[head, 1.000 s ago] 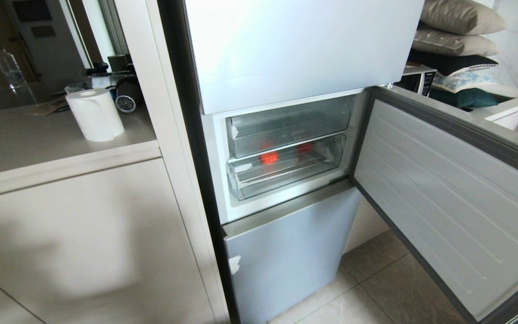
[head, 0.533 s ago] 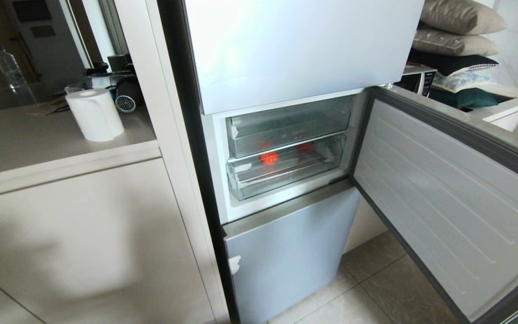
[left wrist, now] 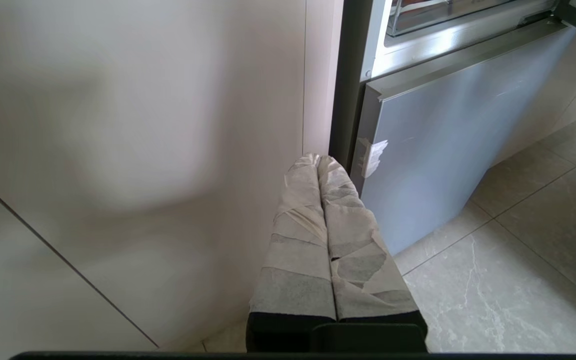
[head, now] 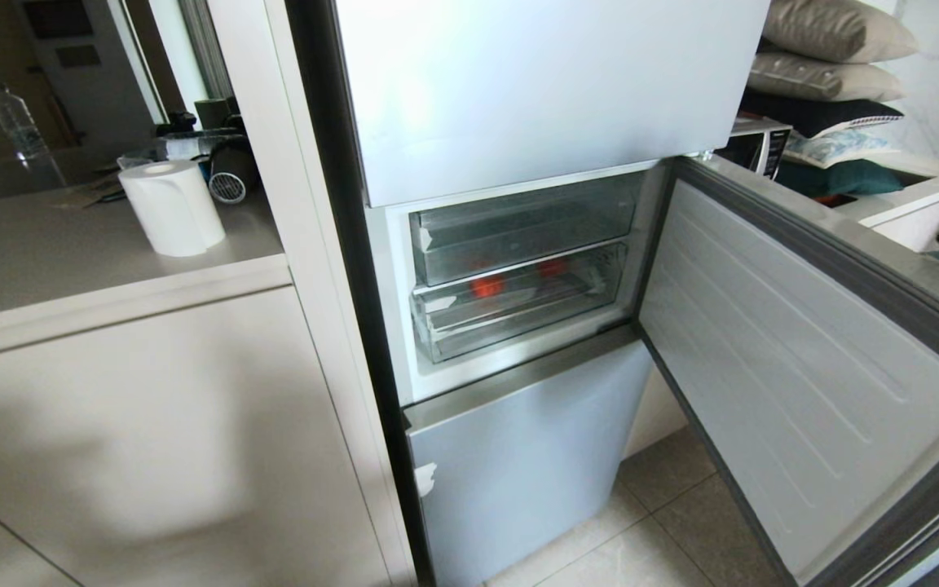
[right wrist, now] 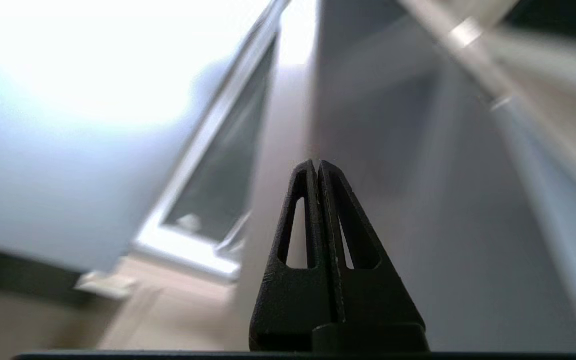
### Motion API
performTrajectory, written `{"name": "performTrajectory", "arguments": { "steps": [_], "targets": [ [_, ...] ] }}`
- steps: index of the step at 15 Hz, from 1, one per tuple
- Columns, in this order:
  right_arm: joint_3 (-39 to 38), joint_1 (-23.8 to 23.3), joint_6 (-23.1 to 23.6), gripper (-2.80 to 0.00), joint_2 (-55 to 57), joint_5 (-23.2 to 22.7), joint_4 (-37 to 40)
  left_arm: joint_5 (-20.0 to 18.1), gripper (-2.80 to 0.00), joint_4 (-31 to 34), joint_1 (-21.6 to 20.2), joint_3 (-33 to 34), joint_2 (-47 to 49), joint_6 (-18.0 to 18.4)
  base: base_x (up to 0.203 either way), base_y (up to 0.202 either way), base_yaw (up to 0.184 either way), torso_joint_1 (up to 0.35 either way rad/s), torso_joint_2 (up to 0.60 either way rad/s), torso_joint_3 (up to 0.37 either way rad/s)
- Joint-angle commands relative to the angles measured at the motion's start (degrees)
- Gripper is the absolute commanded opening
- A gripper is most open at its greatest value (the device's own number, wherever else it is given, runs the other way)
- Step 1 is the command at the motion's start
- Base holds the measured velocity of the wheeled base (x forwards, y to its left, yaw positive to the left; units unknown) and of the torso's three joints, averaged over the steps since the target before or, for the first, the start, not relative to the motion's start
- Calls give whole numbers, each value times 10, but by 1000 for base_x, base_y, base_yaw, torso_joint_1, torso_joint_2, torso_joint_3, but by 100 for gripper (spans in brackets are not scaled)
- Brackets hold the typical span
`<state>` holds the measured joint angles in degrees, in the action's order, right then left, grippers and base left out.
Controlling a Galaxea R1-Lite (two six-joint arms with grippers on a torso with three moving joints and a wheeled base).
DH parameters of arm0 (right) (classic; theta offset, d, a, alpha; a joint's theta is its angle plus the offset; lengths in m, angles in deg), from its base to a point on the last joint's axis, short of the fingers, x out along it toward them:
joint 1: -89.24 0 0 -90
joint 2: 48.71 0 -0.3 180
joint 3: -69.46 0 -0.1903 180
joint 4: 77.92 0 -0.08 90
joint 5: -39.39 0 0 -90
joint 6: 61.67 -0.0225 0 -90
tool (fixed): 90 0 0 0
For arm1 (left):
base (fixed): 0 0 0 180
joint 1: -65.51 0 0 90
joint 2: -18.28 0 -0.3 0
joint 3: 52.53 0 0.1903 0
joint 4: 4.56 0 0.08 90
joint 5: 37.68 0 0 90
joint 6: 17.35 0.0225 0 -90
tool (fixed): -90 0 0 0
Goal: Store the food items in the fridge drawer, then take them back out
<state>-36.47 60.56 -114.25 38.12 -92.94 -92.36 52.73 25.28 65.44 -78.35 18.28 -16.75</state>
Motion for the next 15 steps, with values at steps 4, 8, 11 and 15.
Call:
{"name": "performTrajectory", "arguments": {
  "steps": [4, 8, 11, 15],
  "targets": [
    [-70, 54, -29, -280, -91, 13, 2, 0, -280, 0, 0, 0, 1, 0, 0, 0, 0, 0, 0, 0],
    [-191, 60, 18, -280, -139, 23, -1, 0, -280, 0, 0, 0, 1, 0, 0, 0, 0, 0, 0, 0],
    [-214, 127, 62, -280, -126, 27, 1, 0, -280, 0, 0, 0, 1, 0, 0, 0, 0, 0, 0, 0],
    [-211, 297, 131, -280, -44, 133, -1, 0, -280, 0, 0, 0, 1, 0, 0, 0, 0, 0, 0, 0]
  ]
}}
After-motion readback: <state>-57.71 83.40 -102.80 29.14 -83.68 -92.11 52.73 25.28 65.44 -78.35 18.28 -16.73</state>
